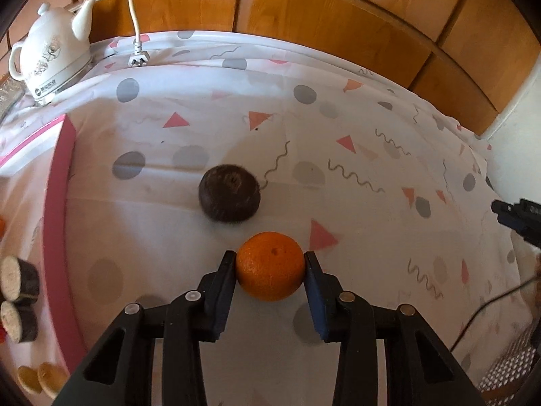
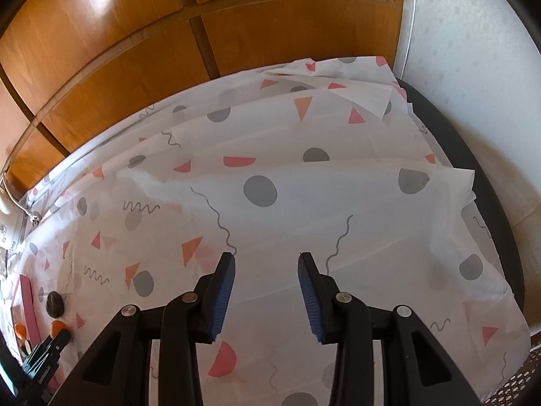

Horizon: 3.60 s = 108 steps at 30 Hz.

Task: Organize fruits
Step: 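Close the left gripper around the orange on the cloth, then carry the orange into the tray and open the left gripper, then withdraw the left gripper while reaching the right gripper toward the dark round slice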

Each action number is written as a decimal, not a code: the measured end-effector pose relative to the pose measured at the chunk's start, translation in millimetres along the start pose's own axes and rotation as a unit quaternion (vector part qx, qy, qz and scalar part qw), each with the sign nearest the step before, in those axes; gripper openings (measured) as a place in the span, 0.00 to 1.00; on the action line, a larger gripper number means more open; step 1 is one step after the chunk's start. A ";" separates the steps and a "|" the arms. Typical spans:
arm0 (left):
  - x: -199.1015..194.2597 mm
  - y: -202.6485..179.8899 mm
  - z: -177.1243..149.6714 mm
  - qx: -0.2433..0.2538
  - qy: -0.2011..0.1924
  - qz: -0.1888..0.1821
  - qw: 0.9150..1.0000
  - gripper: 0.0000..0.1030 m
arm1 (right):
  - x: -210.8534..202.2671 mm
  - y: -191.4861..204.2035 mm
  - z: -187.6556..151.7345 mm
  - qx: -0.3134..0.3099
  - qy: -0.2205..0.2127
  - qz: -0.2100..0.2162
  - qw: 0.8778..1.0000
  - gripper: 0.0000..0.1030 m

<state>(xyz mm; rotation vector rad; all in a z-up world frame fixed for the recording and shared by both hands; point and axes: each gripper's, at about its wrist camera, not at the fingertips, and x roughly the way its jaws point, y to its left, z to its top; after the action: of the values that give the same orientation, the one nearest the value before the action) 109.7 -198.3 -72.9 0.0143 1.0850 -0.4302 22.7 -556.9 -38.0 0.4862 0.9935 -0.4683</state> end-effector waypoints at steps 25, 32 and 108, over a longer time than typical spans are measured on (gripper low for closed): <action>-107.4 109.4 -34.8 -0.112 -0.085 0.030 0.990 0.38 | 8.5 6.4 -10.5 -0.025 0.015 -0.027 0.999 0.38; -139.8 169.7 -61.0 -0.174 -0.112 0.075 0.975 0.38 | 9.4 13.0 -13.2 -0.041 0.014 -0.033 0.998 0.38; -174.5 227.4 -129.2 -0.269 -0.154 0.166 0.936 0.58 | 22.8 160.2 -76.5 -0.262 0.064 0.096 0.958 0.38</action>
<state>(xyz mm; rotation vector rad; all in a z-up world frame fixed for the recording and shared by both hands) 9.7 96.6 -29.4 -0.3405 0.8388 0.1756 74.5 -387.8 -65.5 0.1313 1.1326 0.0099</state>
